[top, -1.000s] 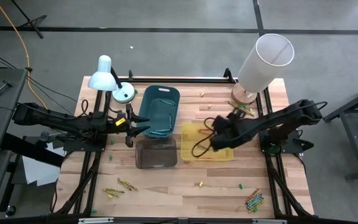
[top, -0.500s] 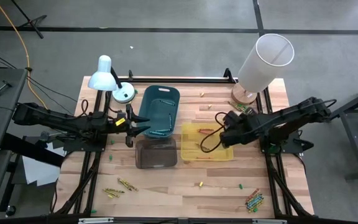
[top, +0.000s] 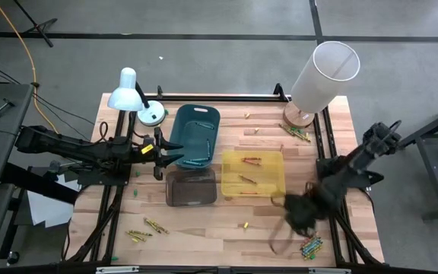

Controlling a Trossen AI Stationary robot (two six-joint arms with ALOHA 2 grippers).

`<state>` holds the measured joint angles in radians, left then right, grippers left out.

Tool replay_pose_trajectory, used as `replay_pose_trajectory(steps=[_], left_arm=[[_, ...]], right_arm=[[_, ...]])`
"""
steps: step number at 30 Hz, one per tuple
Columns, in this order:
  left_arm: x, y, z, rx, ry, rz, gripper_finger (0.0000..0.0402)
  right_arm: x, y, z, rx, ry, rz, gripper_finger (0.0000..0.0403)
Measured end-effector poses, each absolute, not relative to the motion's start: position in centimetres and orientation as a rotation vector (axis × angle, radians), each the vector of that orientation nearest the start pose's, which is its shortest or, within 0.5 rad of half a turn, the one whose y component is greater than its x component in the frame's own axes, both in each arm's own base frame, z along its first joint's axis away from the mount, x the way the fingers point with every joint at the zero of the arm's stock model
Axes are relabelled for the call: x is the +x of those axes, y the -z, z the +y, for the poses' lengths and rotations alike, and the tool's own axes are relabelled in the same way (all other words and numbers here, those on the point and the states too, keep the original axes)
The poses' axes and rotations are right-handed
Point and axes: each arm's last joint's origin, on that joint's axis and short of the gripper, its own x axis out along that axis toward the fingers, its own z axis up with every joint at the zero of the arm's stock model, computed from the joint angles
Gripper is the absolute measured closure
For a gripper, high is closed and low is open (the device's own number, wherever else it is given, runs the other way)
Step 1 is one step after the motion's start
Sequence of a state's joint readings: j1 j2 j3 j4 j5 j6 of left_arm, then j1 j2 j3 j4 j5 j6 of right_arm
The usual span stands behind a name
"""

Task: Sort crayons
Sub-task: Put the orange crayon into the yellow bin

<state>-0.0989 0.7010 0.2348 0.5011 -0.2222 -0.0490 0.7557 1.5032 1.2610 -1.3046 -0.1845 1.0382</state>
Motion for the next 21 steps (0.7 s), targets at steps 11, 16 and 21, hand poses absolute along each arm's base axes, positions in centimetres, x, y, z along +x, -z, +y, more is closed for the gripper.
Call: replay_pose_trajectory(steps=[11,16,21], left_arm=[[16.0,-22.2,-0.9,-0.057,-0.122,-0.054,0.0261],[16.0,-22.3,-0.9,-0.031,-0.123,-0.056,0.0261],[16.0,-22.3,-0.9,-0.025,-0.123,-0.055,0.0261]], right_arm=[[16.1,-20.7,24.9,-0.042,0.001,1.785,0.0199],[16.0,-17.8,26.7,-0.159,-0.082,1.809,0.0199],[16.1,-16.4,27.0,-0.229,-0.103,1.839,0.0199]])
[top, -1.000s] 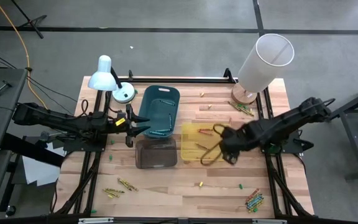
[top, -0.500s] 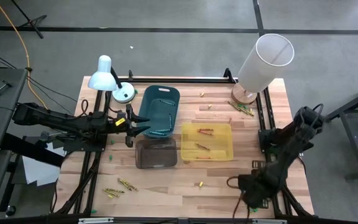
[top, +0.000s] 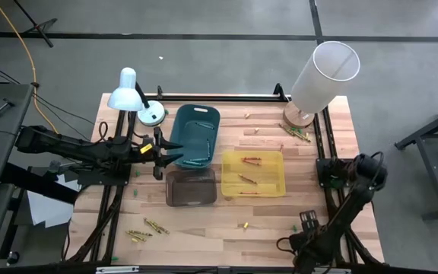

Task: Sort crayons
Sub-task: Put the orange crayon into the yellow bin

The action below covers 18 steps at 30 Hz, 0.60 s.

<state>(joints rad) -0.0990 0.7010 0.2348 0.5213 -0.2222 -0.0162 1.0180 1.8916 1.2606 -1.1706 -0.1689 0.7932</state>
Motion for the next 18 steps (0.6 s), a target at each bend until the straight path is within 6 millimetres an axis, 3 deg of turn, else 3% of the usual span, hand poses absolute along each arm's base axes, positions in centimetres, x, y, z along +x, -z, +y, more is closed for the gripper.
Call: replay_pose_trajectory(steps=[18], left_arm=[[16.0,-22.3,-1.0,-0.024,-0.121,-0.055,0.0261]], right_arm=[[14.9,-13.4,25.5,-0.294,-0.068,1.846,0.0199]])
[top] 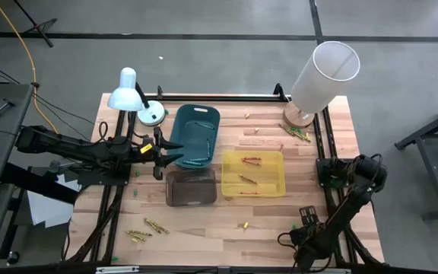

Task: Sort crayons
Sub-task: Put the orange crayon into the yellow bin

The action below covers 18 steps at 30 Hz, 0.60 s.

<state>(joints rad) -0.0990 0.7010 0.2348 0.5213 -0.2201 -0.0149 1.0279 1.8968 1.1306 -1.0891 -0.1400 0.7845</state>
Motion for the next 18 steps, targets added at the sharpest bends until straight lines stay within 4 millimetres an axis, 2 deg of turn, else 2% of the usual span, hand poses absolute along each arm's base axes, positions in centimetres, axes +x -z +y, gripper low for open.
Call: replay_pose_trajectory(steps=[6,18], left_arm=[[16.0,-22.3,-0.9,-0.024,-0.122,-0.055,0.0261],[16.0,-22.2,-0.9,-0.023,-0.124,-0.055,0.0261]], right_arm=[[14.9,-13.0,25.3,-0.277,-0.085,1.829,0.0199],[16.4,-12.9,24.3,-0.33,-0.158,1.849,0.0199]])
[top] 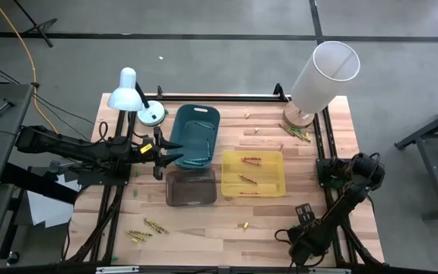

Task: Sort crayons
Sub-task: Put the orange crayon into the yellow bin

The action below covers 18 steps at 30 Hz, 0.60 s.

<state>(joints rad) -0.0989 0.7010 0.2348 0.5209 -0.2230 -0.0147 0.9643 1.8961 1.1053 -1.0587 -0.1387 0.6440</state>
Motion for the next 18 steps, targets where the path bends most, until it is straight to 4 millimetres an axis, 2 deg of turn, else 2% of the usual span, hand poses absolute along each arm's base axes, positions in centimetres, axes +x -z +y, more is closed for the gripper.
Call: replay_pose_trajectory(steps=[11,14,18], left_arm=[[15.98,-22.25,-0.94,-0.023,-0.124,-0.055,0.0261],[15.98,-22.25,-0.94,-0.024,-0.124,-0.055,0.0261],[15.98,-22.25,-0.94,-0.024,-0.124,-0.055,0.0261]], right_arm=[[17.32,-12.79,23.93,-0.329,-0.233,1.838,0.0209],[17.35,-12.78,24.01,-0.315,-0.244,1.842,0.0239],[17.4,-12.77,24.09,-0.302,-0.25,1.841,0.0307]])
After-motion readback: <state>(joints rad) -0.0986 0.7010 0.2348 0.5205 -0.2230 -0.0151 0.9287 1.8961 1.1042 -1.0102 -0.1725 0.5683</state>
